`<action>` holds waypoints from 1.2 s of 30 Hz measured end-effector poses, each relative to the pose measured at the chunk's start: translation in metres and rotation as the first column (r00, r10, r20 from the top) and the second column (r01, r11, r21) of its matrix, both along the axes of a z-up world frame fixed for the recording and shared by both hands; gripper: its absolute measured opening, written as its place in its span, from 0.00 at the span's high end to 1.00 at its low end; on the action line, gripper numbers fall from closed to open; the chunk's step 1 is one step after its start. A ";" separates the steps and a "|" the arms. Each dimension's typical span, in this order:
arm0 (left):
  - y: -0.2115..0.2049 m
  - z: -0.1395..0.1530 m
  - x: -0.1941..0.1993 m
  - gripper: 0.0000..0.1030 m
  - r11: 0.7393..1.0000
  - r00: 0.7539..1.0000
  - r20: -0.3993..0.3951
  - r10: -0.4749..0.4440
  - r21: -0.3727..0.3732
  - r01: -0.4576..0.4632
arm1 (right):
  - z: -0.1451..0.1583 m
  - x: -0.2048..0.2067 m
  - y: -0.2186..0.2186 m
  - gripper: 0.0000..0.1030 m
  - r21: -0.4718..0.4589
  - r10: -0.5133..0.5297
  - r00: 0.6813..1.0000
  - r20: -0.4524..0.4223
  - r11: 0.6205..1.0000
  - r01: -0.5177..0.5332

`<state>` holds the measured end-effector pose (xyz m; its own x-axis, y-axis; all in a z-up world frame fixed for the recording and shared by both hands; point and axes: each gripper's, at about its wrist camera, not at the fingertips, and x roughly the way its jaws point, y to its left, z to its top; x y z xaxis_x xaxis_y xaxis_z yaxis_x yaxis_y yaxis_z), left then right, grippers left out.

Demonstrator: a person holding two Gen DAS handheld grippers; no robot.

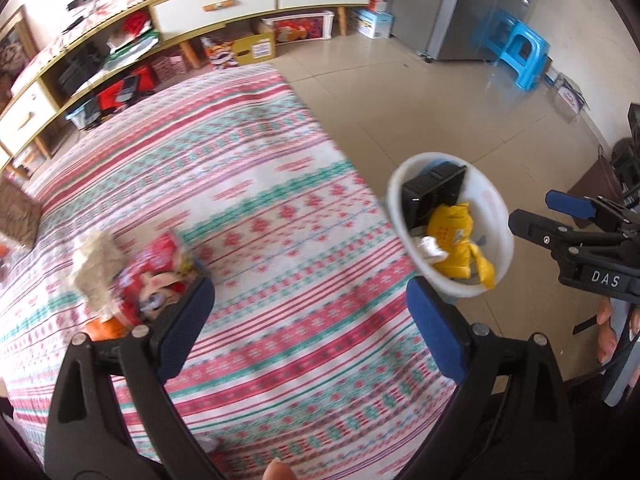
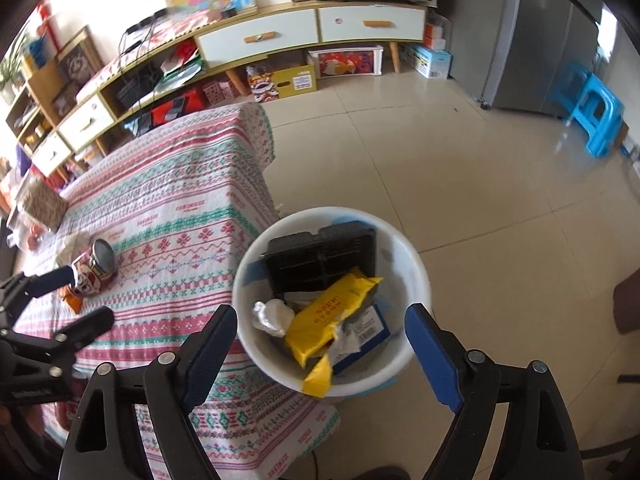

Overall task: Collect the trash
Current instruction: 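Move both tools back over the bed toward the orange peel and red can, then grasp the orange peel with the left tool while the right tool grasps the red can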

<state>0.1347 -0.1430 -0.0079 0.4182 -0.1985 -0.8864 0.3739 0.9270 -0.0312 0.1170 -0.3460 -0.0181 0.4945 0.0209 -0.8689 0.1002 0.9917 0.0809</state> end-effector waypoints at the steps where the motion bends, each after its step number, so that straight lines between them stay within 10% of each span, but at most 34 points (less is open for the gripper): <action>1: 0.008 0.002 -0.001 0.06 1.000 1.000 0.006 0.011 0.004 -0.011 | 0.000 0.001 0.004 0.15 0.000 0.005 1.000 -0.002 1.000 -0.005; 22: 0.163 -0.015 0.010 0.06 0.970 0.970 -0.035 0.242 -0.018 -0.242 | -0.015 0.029 0.081 0.15 -0.015 0.105 0.993 -0.052 0.994 -0.106; 36: 0.199 -0.066 0.038 0.19 0.970 0.974 -0.128 0.188 -0.132 -0.204 | -0.028 0.055 0.118 0.15 -0.003 0.136 0.987 -0.083 0.991 -0.137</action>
